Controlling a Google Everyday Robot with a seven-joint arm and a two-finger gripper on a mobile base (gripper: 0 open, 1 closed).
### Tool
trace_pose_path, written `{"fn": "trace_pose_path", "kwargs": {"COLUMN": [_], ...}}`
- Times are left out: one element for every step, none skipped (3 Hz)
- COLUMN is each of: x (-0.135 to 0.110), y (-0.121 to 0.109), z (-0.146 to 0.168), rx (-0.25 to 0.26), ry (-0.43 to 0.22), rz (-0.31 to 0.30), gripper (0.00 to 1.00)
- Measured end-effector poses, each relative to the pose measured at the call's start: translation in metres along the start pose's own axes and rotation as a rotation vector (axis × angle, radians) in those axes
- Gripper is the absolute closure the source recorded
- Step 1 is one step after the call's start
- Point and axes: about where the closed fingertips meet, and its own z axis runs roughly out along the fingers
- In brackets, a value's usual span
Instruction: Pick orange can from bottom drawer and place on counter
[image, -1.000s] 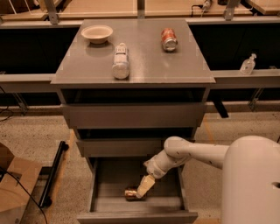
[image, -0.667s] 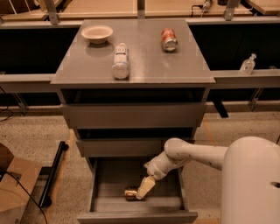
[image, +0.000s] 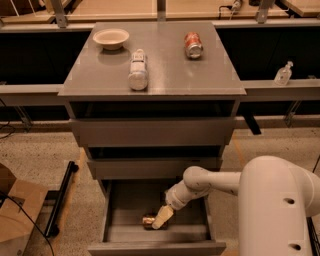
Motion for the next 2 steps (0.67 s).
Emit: {"fn": "trace_pose_path", "kwargs": {"x": [0.013, 0.027], "y": [-0.024, -0.045], "z": [0.028, 0.062], "rx": [0.068, 0.110], "ry": [0.002, 0.022], "rz": [0.013, 0.028], "gripper": [0.00, 0.00]}}
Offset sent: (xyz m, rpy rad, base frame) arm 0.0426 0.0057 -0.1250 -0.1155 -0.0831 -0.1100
